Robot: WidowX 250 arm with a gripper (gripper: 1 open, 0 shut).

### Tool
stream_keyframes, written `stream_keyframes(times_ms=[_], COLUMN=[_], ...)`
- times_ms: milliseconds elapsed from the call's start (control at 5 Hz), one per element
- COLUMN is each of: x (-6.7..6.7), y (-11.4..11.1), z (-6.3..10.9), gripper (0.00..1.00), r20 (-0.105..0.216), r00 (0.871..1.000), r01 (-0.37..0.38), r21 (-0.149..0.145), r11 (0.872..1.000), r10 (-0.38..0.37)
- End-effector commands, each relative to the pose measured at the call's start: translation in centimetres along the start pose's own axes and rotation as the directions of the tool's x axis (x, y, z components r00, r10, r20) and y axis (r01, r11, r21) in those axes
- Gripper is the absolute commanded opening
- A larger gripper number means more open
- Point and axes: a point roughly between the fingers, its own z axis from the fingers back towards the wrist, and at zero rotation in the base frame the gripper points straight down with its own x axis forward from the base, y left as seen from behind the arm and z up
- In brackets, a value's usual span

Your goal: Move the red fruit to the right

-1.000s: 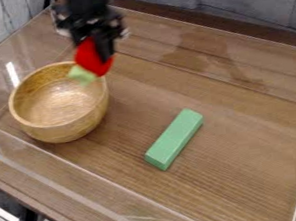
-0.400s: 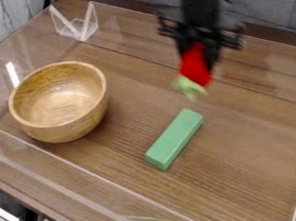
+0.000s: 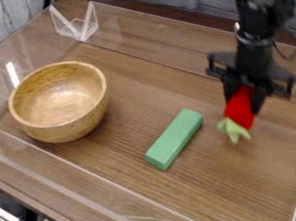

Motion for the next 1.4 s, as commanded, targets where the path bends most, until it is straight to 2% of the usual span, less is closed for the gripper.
stream_keyframes(times_ms=[0, 200, 400, 600, 800, 1000, 1200], x=[0.6, 0.5, 0.4, 0.6, 0.7, 1.5, 2.2], y=[0.0, -0.2, -0.4, -0.1, 0.2, 1.8, 3.2], z=[0.4, -0.5, -1.1, -0.8, -0.7, -0.7, -0.3], gripper=[0.00, 1.00, 1.00, 0.00, 1.00, 1.00, 0.00], r20=[0.050, 0.049, 0.051, 0.057, 0.057, 0.057, 0.066], r00=[0.999, 0.998, 0.994, 0.997, 0.998, 0.998, 0.995], r01=[0.015, -0.036, -0.094, -0.044, 0.000, 0.033, 0.072], r21=[0.008, 0.021, 0.034, 0.028, 0.029, 0.031, 0.026], r11=[1.000, 0.999, 0.995, 0.999, 1.000, 0.999, 0.997], r10=[-0.015, 0.035, 0.092, 0.042, -0.001, -0.034, -0.074])
